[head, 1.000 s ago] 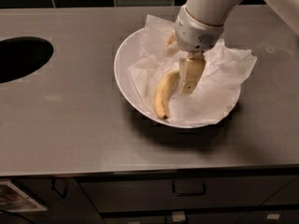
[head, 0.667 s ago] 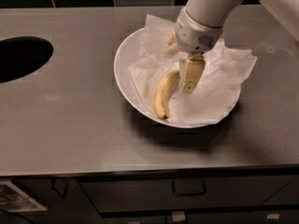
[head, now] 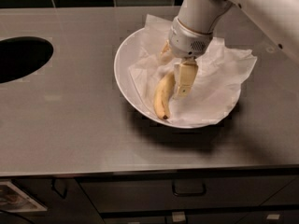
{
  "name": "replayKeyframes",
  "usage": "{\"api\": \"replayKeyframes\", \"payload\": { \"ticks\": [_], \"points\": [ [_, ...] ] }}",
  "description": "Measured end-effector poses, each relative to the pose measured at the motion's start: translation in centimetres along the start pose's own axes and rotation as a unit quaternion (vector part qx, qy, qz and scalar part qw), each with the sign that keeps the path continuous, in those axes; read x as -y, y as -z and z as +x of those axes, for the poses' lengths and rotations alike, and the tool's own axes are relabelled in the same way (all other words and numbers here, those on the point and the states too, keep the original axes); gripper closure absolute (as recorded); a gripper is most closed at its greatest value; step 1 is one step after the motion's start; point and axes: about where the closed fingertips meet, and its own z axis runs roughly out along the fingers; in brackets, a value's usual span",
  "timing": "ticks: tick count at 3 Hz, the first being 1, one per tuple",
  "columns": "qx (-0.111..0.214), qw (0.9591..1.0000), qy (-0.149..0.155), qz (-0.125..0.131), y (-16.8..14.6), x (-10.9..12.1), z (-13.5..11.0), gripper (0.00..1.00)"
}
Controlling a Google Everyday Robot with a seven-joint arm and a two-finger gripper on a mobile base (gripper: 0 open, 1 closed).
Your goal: Pick banana from white bowl
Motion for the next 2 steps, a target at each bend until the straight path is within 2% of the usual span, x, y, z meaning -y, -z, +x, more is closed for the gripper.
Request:
{"api": "replayKeyframes", "payload": {
  "ticks": [2],
  "points": [
    [0.007, 0.9995, 0.008, -0.029, -2.39, 0.64, -0.21, 0.26]
  ]
}}
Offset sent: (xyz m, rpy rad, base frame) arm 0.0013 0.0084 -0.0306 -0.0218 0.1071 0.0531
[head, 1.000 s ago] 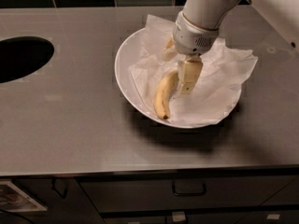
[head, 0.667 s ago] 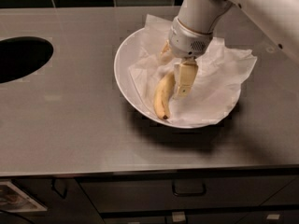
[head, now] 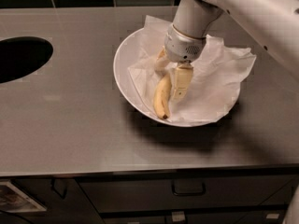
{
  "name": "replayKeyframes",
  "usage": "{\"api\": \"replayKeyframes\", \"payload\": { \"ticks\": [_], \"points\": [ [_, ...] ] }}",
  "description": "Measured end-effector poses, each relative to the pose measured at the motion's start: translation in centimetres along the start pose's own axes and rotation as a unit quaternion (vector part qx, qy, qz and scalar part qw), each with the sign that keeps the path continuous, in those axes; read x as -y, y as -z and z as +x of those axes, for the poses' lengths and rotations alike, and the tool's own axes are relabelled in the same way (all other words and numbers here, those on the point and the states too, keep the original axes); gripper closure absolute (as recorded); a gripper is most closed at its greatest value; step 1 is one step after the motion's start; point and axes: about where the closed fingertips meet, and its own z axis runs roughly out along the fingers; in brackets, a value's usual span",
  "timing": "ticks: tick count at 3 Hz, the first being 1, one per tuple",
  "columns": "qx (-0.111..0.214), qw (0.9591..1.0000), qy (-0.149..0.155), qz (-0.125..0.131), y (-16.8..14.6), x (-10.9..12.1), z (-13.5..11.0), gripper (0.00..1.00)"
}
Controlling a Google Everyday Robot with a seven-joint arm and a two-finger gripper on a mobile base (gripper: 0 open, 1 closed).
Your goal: Pick banana from white bowl
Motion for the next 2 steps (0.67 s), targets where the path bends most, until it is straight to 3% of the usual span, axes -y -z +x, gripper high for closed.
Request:
{"api": "replayKeyframes", "payload": {
  "ticks": [1, 2],
  "points": [
    [0.000, 1.0000, 0.000, 0.000, 0.00, 0.00, 0.00, 0.34],
    [-0.002, 1.0000, -0.005, 0.000, 0.09, -0.32, 0.33, 0.35]
  ]
}}
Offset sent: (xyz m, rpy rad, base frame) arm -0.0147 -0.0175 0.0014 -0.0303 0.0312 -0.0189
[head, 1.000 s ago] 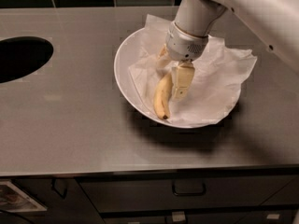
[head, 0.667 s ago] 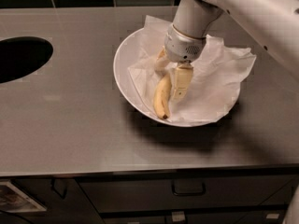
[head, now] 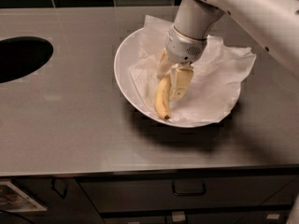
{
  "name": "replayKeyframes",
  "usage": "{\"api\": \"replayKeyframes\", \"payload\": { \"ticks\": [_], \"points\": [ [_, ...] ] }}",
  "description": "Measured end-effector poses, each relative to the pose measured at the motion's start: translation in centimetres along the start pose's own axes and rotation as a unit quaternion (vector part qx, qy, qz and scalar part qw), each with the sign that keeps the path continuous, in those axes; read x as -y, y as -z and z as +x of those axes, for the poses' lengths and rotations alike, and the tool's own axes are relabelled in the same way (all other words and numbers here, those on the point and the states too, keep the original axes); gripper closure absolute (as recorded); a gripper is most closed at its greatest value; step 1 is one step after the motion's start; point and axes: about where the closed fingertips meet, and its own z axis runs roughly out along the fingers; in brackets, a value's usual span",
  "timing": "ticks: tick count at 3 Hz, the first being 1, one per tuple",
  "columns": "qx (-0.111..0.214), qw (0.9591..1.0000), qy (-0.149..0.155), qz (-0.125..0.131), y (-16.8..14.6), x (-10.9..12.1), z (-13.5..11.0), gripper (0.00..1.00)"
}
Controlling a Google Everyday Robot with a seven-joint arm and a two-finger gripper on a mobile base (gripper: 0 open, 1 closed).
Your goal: Pick banana from white bowl
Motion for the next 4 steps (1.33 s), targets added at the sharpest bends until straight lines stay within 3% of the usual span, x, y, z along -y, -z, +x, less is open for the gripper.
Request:
{"api": "replayKeyframes", "payload": {
  "ticks": [2, 4],
  "points": [
    [-0.009, 0.9999, -0.004, 0.004, 0.14, -0.33, 0.56, 0.34],
    [-0.040, 0.9991, 0.008, 0.011, -0.59, 0.02, 0.78, 0.33]
  ]
}}
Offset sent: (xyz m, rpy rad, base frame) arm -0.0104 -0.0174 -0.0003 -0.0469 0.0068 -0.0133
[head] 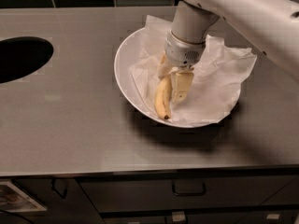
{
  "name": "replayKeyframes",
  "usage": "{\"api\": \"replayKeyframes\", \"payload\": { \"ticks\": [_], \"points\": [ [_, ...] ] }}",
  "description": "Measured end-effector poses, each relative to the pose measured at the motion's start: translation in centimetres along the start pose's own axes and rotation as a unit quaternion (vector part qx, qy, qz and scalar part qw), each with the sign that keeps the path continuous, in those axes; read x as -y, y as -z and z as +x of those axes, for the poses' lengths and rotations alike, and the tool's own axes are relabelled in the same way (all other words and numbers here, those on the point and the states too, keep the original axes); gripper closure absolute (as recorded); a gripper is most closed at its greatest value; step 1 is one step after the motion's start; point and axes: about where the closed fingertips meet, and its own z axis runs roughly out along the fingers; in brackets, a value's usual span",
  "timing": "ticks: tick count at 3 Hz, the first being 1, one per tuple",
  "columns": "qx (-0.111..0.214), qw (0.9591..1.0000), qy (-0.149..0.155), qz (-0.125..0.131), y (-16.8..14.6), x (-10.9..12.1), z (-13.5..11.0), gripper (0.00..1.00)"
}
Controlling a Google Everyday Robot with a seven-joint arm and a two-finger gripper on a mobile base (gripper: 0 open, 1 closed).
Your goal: Pick banana from white bowl
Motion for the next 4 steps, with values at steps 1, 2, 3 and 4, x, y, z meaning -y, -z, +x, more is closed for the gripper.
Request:
{"api": "replayKeyframes", "payload": {
  "ticks": [1, 2, 3, 4],
  "points": [
    [-0.022, 0.9997, 0.006, 0.003, -0.49, 0.25, 0.02, 0.35],
    [-0.023, 0.9997, 0.006, 0.003, -0.51, 0.26, 0.03, 0.54],
    [-0.023, 0.9997, 0.006, 0.003, -0.51, 0.26, 0.03, 0.77],
    [-0.023, 0.9997, 0.006, 0.004, -0.50, 0.26, 0.03, 0.99]
  ]
}}
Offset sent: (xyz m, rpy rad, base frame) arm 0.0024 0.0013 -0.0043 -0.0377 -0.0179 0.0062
